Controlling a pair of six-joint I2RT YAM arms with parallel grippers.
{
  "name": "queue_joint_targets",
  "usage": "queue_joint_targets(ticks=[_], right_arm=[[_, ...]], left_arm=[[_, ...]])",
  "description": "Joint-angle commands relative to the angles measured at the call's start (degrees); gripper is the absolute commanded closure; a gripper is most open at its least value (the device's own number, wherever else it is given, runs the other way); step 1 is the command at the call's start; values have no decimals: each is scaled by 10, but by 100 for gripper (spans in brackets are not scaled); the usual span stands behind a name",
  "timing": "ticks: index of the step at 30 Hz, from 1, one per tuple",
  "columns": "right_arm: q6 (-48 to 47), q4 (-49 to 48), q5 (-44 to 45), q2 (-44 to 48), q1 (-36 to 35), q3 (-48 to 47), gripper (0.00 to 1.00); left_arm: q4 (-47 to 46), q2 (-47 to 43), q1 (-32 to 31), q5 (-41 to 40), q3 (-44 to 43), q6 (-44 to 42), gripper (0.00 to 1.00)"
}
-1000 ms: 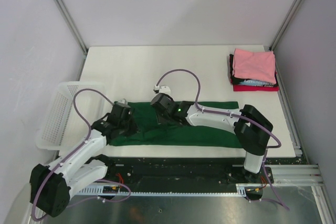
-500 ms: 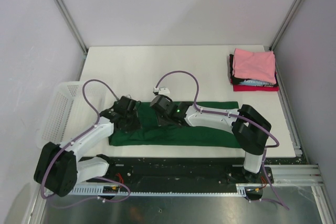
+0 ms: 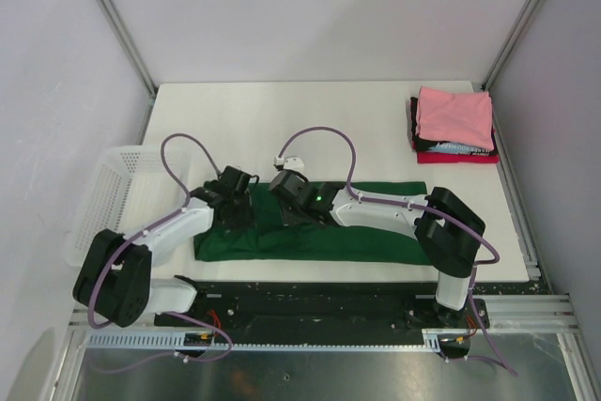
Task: Fold and stack the t-shirts
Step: Fold the other side of the tshirt into a rectangle
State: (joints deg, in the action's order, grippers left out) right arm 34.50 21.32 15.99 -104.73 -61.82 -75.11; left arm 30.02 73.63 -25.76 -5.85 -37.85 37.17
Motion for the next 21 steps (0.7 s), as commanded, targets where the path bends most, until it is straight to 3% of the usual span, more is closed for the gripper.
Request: queue_joint_targets(ticks=[1,9,21], right_arm=[[-1,1,3,-2,-4,-2,70],[-1,-1,3,-7,-4,-1,70],[-1,2,3,-12,-4,-2,71]], left_arm=[[-32,11,-3,-10,-27,-27,58],[-53,30,-3,17,-22,-31,61],[-35,-32,1,-24,2,5,98]])
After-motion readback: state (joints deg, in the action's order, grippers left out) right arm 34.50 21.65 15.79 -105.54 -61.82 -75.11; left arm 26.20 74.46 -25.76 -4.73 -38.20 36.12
